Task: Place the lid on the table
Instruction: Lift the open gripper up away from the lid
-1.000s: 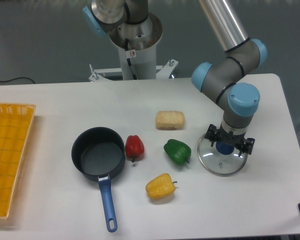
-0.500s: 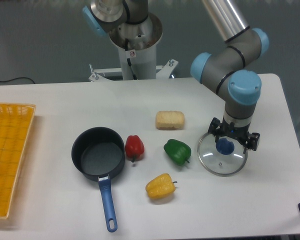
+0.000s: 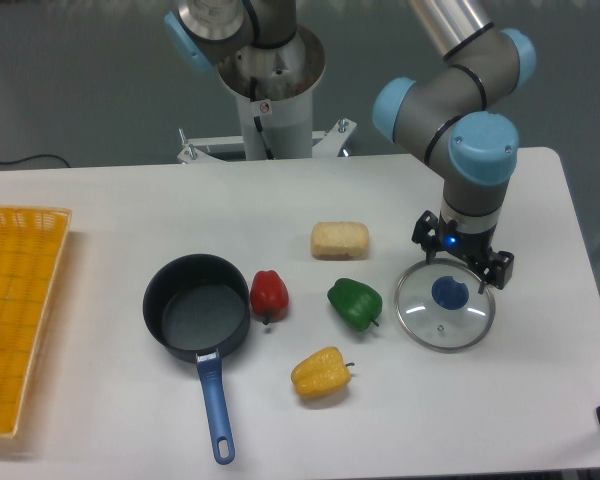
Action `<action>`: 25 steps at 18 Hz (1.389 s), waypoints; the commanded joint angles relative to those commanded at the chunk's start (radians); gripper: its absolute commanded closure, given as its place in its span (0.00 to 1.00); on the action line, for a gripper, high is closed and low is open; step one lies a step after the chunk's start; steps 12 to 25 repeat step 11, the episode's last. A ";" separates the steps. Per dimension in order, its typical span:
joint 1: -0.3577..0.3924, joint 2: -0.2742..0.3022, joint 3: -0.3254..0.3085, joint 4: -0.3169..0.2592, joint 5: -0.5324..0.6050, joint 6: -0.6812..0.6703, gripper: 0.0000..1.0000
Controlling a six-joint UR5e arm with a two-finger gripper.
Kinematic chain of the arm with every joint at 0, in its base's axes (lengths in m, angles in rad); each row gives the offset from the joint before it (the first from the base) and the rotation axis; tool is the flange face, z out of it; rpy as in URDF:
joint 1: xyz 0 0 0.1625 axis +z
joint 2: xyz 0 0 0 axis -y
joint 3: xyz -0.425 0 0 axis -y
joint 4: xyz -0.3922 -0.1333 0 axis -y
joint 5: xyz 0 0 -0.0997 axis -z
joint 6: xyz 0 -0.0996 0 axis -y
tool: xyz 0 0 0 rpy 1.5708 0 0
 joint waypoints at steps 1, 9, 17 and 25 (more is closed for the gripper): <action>0.000 0.000 0.000 -0.003 0.000 0.003 0.00; 0.000 0.006 0.002 -0.029 0.000 0.067 0.00; 0.000 0.006 0.000 -0.029 0.000 0.067 0.00; 0.000 0.006 0.000 -0.029 0.000 0.067 0.00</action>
